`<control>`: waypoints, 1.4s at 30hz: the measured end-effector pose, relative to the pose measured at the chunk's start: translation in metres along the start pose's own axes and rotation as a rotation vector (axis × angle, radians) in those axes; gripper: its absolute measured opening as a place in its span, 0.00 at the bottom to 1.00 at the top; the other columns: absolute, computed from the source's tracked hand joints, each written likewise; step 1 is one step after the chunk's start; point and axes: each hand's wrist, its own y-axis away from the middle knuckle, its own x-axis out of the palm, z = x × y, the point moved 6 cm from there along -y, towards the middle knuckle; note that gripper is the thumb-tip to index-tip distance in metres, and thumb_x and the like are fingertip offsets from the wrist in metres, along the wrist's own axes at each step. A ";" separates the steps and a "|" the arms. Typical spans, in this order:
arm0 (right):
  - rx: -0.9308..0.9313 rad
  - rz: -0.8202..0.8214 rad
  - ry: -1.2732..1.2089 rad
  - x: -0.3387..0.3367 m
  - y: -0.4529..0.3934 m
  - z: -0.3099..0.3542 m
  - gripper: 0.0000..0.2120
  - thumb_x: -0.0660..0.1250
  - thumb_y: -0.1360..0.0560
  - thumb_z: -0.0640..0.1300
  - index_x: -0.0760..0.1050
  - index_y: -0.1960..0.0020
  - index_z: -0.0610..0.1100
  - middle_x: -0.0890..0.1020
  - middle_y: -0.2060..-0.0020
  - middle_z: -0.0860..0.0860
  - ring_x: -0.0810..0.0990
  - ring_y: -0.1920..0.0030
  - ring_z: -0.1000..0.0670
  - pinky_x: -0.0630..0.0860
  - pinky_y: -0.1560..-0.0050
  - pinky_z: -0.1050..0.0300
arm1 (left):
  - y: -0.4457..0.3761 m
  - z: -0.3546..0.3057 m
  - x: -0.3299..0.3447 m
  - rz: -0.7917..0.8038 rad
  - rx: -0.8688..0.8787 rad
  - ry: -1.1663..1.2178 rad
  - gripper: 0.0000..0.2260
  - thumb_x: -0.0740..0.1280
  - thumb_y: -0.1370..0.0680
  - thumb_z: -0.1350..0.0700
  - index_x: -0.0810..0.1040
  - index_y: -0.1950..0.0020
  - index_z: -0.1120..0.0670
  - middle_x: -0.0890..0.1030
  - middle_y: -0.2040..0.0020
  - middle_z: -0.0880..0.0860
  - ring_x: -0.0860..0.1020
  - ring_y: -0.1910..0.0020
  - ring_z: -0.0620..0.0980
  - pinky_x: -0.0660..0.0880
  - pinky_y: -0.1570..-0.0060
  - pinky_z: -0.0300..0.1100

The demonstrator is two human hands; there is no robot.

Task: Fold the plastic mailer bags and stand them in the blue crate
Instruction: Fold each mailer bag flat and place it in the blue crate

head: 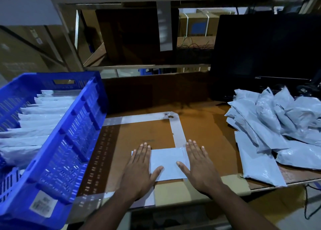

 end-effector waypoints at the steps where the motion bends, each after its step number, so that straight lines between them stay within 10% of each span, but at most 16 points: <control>1: 0.014 -0.006 0.003 0.000 -0.001 -0.002 0.42 0.32 0.24 0.74 0.36 0.18 0.50 0.36 0.21 0.54 0.32 0.22 0.55 0.32 0.23 0.52 | 0.000 0.002 0.000 0.005 -0.013 -0.016 0.41 0.37 0.22 0.27 0.40 0.17 0.52 0.37 0.18 0.48 0.35 0.20 0.44 0.36 0.21 0.44; 7: 0.057 -0.008 -0.077 -0.001 -0.003 -0.006 0.44 0.31 0.26 0.75 0.39 0.18 0.50 0.39 0.20 0.55 0.34 0.22 0.56 0.32 0.24 0.53 | 0.007 0.025 -0.001 -0.003 -0.062 0.011 0.47 0.29 0.28 0.24 0.42 0.16 0.52 0.39 0.17 0.48 0.36 0.20 0.42 0.35 0.22 0.42; 20: 0.066 -0.264 -0.327 -0.029 0.010 -0.004 0.20 0.72 0.23 0.52 0.74 0.33 0.56 0.71 0.28 0.56 0.64 0.27 0.54 0.65 0.29 0.52 | 0.020 0.005 -0.010 -0.030 0.143 0.244 0.37 0.60 0.26 0.26 0.64 0.22 0.43 0.60 0.21 0.39 0.54 0.21 0.38 0.51 0.21 0.41; 29: -0.176 -0.061 -0.414 -0.026 0.010 0.008 0.08 0.71 0.23 0.53 0.79 0.45 0.55 0.73 0.35 0.65 0.65 0.35 0.66 0.65 0.42 0.75 | 0.010 0.028 -0.029 -0.108 0.038 0.290 0.36 0.67 0.27 0.30 0.67 0.24 0.45 0.68 0.24 0.42 0.61 0.23 0.40 0.59 0.22 0.47; 37: -0.235 -0.121 -0.336 -0.039 0.006 0.009 0.02 0.69 0.21 0.51 0.80 0.50 0.55 0.77 0.37 0.63 0.68 0.34 0.63 0.63 0.32 0.61 | 0.017 0.021 -0.029 -0.179 0.065 0.319 0.26 0.71 0.30 0.29 0.74 0.42 0.45 0.75 0.31 0.43 0.58 0.22 0.38 0.61 0.24 0.47; 42: -0.156 -0.182 -0.496 -0.063 -0.015 0.008 0.02 0.63 0.20 0.54 0.73 0.50 0.62 0.76 0.50 0.66 0.71 0.42 0.61 0.76 0.47 0.59 | 0.013 0.020 -0.065 -0.351 0.070 0.320 0.12 0.78 0.27 0.53 0.76 0.51 0.43 0.78 0.37 0.44 0.75 0.34 0.46 0.73 0.39 0.45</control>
